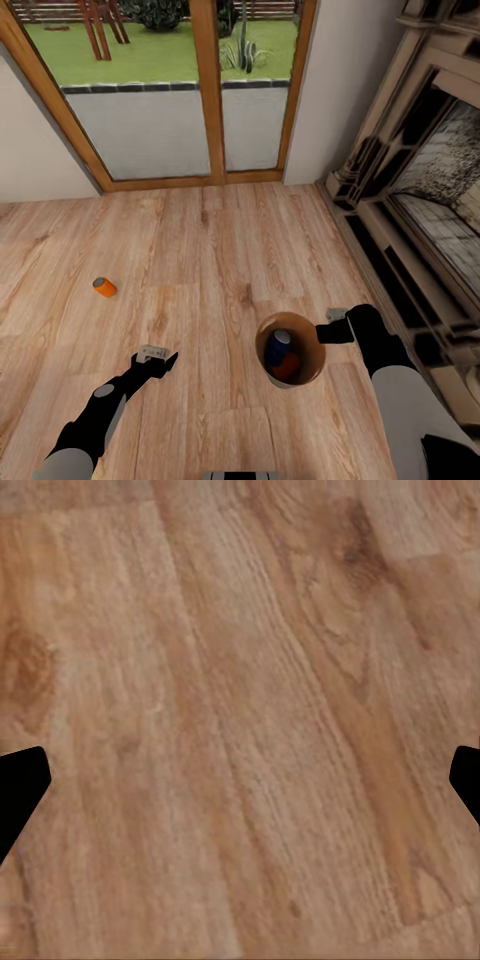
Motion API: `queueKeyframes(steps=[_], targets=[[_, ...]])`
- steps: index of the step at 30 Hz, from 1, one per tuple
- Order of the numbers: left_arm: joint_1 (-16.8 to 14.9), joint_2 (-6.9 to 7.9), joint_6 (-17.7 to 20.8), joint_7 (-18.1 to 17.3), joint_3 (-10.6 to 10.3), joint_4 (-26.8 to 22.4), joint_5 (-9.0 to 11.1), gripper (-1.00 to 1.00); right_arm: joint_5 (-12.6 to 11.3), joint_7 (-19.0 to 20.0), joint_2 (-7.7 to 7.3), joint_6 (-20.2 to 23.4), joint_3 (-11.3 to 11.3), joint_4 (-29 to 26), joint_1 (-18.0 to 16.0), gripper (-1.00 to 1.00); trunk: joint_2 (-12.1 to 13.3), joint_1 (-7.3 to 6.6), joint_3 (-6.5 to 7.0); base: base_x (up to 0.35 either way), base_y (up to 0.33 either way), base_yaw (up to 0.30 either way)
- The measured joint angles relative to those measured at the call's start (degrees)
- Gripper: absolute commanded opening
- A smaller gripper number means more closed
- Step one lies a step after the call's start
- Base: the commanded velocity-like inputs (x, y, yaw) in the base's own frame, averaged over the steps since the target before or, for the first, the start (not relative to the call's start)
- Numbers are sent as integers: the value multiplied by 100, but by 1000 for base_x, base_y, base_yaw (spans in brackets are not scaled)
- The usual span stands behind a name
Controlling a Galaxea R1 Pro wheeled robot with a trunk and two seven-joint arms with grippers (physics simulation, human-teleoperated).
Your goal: Put the three can of soda from the living room inside the tash can in the kitchen.
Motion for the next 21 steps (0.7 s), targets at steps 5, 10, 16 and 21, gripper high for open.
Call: queueKeyframes(steps=[5,10,16,21], targets=[[0,1,0,1,0,2,0,100,-51,9,1,15,-1,0,0,-100,0,0,25,313,127,209],[0,-9,-1,-1,0,2,0,100,-19,7,0,5,-2,0,0,-100,0,0,49,313,127,216],[0,-57,-8,-5,0,-1,6,100,-29,9,0,9,-9,0,0,-100,0,0,79,313,127,217],[0,-62,-7,-11,0,-24,28,100,-33,4,0,10,-6,0,0,-100,0,0,104,313,127,217]])
